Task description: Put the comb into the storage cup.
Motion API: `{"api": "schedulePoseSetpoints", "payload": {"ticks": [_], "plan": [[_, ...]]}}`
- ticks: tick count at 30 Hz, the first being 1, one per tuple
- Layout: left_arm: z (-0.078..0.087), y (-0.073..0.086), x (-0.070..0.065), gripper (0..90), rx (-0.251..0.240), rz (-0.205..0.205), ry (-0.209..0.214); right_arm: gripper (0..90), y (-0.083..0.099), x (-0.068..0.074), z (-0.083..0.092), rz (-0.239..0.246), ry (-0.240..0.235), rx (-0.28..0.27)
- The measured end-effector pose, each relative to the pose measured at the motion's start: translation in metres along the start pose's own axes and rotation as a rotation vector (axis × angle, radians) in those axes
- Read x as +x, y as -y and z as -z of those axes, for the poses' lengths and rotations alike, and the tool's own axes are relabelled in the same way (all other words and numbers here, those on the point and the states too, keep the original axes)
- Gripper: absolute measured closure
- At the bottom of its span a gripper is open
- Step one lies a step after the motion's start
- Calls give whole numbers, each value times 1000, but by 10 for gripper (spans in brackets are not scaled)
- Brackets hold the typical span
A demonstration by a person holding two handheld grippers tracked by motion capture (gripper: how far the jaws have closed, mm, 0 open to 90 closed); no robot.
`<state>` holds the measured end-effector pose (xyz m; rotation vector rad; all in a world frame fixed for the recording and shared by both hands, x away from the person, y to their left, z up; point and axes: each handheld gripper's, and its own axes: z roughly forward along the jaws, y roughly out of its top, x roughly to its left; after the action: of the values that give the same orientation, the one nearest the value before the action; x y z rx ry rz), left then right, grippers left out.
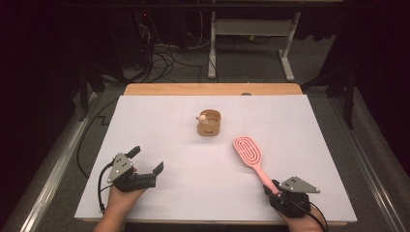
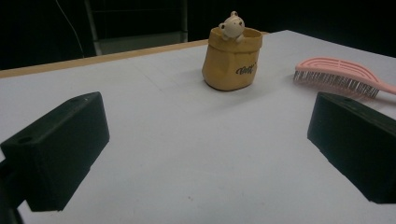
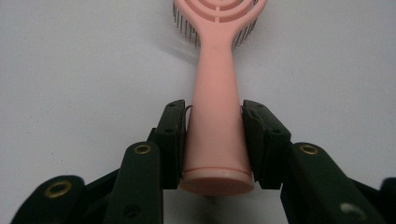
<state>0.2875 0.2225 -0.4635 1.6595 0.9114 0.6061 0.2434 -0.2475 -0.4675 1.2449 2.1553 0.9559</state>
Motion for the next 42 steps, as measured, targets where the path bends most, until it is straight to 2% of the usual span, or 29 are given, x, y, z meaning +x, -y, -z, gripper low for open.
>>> {"api": "schedulePoseSetpoints", "payload": {"ticks": [1, 2, 3, 4, 6, 7, 10, 11, 14, 17, 18, 21, 25, 30, 32, 42], "plan": [[0, 0, 0, 0, 0, 0, 0, 620, 0, 0, 0, 0, 0, 0], [0, 0, 0, 0, -1, 1, 0, 561, 0, -1, -1, -2, -11, 6], [0, 0, 0, 0, -3, 3, 0, 561, 0, -1, -1, -2, -11, 6], [0, 0, 0, 0, -2, 3, -1, 442, -1, -3, -2, -22, -38, 15], [0, 0, 0, 0, -2, 4, -1, 375, -3, -4, 0, -29, -38, 3], [-1, 1, 0, 0, -2, 6, -1, 375, -3, -4, 0, -29, -38, 3], [-1, 1, 0, 0, 2, 4, 2, 269, -15, -7, 5, -48, -32, -29], [-1, 1, 0, 0, 2, 4, 2, 269, -15, -7, 5, -48, -32, -29], [-1, 1, 0, 0, 1, 6, 3, 156, -30, -9, 6, -45, -37, -40], [-1, 1, 0, 0, 0, 5, 4, 120, -38, -10, 4, -35, -44, -41], [-1, 1, 0, 0, 0, 5, 4, 24, -46, -10, 1, -36, -43, -40], [-1, 1, 0, 0, 2, 6, 4, 2, -53, -10, -5, -31, -37, -24], [-1, 1, 1, 0, 0, 6, 4, 1, -68, -11, -14, -35, -35, -35], [0, 1, 2, 0, 2, 8, 5, 1, -89, -13, -32, -37, -18, -15], [-1, 1, 2, 0, 1, 7, 5, 2, -94, -12, -38, -23, -21, -7], [0, 1, 4, 0, -1, 8, 8, 2, -113, -7, -64, -31, -23, 38]]}}
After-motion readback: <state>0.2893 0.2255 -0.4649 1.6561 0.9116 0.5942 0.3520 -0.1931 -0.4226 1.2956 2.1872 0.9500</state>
